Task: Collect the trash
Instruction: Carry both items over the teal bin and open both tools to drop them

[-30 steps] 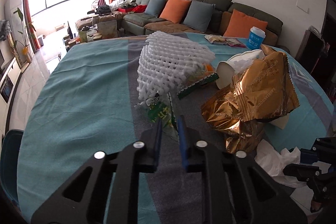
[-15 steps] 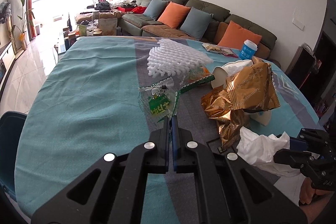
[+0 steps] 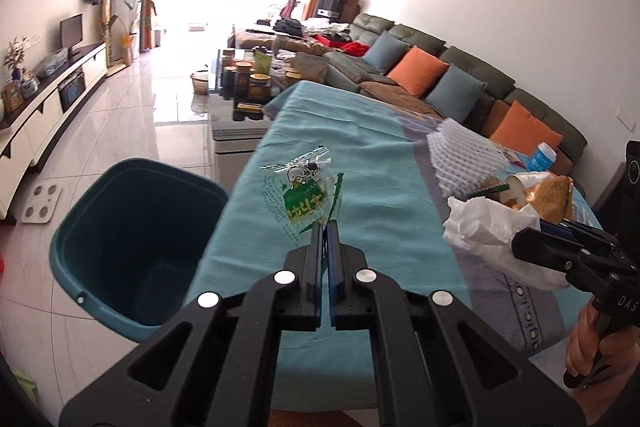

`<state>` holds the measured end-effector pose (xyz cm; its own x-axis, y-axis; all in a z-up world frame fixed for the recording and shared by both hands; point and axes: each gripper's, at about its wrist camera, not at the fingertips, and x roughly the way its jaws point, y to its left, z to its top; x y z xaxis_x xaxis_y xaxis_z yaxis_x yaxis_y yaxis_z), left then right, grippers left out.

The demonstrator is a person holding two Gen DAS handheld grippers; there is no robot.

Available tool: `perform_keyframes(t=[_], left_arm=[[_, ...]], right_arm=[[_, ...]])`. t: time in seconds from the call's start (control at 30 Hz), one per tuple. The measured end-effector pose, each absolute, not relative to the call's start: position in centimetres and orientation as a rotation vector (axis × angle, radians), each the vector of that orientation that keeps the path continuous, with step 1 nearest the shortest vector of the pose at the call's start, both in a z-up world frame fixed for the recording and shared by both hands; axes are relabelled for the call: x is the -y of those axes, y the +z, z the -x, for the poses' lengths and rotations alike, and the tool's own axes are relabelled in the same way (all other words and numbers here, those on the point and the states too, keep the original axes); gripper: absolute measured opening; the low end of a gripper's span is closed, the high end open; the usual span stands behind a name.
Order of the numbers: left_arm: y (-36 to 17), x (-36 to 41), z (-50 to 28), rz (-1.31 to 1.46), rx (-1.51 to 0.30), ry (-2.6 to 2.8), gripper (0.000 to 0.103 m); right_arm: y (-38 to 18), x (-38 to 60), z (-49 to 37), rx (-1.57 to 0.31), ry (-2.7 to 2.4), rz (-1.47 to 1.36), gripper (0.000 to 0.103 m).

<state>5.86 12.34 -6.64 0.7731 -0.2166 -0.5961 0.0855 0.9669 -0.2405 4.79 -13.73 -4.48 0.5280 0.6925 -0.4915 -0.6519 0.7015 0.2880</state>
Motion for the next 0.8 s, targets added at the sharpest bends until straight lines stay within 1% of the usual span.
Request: perform_keyframes(t=[0.17,0.43,0.6,0.8], left_arm=[[-6.8,-18.2,-5.4,0.254,-0.653,-0.035,0.003],[-8.4,-25.2,-5.8,0.289,-0.675,0.093,0.003],[-9.8,-27.9,-6.6,0.298,-0.709,0.139,0.003],[-11.3,-29.1,-8.5,0.316,-0.739,0.159,0.003]], right_arm=[[-3.8,8.9,-7.8,-0.633,0.895,-0.042,0.016],[-3.4,0.8,-11.1,-0.673,0.992,0.015,0.016],[-4.7,-3.7,-13.3,-0.744,1.01,0.034,0.017],[-7.1,-7.0,-15.4,-0.86,0.99,0.027,0.018]])
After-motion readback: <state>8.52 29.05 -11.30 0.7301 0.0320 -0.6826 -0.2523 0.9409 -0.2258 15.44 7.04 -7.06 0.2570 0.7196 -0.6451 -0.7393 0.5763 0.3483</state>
